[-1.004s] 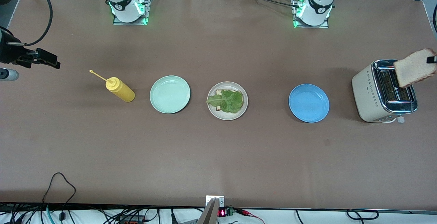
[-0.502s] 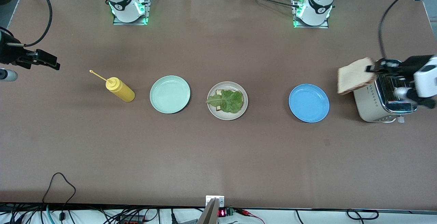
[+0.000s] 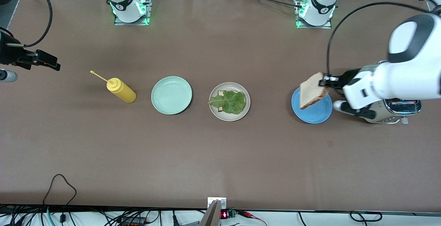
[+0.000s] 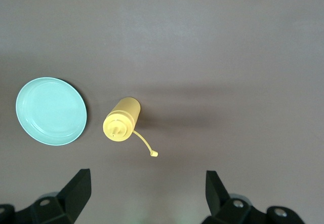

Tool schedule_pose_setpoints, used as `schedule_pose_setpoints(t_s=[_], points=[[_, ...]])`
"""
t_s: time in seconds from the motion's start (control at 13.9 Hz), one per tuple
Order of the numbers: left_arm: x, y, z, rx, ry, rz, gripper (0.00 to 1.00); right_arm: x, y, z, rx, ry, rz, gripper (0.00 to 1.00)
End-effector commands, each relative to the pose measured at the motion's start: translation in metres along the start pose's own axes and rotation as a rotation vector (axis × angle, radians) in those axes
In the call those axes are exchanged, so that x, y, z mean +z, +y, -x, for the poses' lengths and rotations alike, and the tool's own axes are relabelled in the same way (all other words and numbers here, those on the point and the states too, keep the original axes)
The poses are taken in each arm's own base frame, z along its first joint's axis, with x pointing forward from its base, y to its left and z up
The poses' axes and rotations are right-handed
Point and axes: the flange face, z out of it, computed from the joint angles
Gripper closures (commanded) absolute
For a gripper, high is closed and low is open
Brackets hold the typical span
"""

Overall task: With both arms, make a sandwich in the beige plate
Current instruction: 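Lay the bread on the lettuce and release with the left gripper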

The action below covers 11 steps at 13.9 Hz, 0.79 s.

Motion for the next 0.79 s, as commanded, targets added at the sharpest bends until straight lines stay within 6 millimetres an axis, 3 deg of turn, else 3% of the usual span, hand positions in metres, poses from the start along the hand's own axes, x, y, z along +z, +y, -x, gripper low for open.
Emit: schedule_pose_setpoints(t_s=[0.0, 0.29, 0.5, 0.72], points=[[0.06, 0.022, -0.026, -0.017, 0.028, 0.096, 1.0, -0.005, 0.0, 0.0, 0.007, 0.01, -0.014, 0.0], [0.141, 0.082, -0.036, -0.179, 0.064, 0.259, 0.99, -0.007, 0.0, 0.001, 0.013, 0.013, -0.014, 0.0], [0.184, 0.091, -0.044, -0.275, 0.03, 0.385, 1.0, -0.009, 0.0, 0.002, 0.013, 0.016, -0.013, 0.0], [0.229, 0.117, -0.05, -0.308, 0.0, 0.458, 1.0, -0.009, 0.0, 0.002, 0.012, 0.017, -0.011, 0.0]])
